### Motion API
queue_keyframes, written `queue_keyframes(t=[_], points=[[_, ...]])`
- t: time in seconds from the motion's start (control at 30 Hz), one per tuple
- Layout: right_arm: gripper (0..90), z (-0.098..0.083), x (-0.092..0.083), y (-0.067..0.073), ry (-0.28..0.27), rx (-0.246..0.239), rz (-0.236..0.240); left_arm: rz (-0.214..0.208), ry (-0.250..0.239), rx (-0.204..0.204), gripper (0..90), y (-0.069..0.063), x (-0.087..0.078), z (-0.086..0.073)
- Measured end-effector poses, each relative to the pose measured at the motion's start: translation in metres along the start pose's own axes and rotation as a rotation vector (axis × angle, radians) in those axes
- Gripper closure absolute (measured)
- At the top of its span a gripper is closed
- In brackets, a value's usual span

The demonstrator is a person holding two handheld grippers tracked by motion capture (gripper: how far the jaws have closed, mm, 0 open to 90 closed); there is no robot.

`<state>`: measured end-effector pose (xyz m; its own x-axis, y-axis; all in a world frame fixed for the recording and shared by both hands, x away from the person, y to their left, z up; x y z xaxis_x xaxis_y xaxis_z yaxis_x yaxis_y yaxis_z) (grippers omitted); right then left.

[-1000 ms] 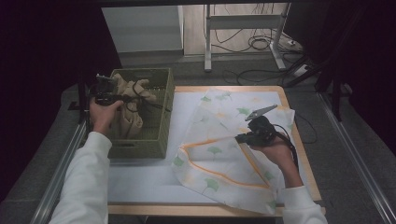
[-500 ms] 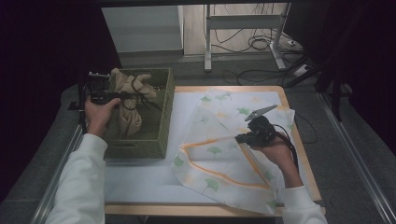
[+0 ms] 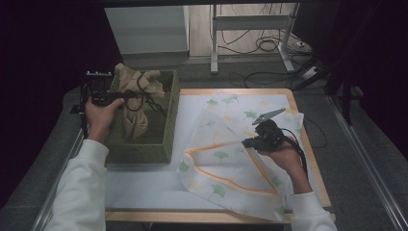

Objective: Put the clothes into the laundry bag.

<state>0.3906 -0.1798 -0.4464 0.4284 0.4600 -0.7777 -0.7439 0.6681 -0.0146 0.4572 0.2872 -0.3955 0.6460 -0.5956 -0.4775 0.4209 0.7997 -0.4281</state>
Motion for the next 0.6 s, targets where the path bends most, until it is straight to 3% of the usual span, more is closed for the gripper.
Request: queue_keyframes(t=[0.6], points=[[87.0, -0.001, -0.001, -0.001, -0.003, 0.006, 0.0, -0.028, -0.058, 0.033, 79.5, -0.017, -0.013, 0.008]])
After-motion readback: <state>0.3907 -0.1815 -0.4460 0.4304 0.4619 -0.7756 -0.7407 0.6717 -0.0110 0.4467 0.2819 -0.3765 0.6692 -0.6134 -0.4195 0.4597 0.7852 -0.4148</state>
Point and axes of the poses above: each handheld gripper's, and its own axes: x roughly forward along the jaws, z roughly out of its top, y roughly to its left, the point moved 4 cm from there along x, roughly forward along the jaws, and after that the axes turned 8 degrees about -z, right-handed, at the moved point
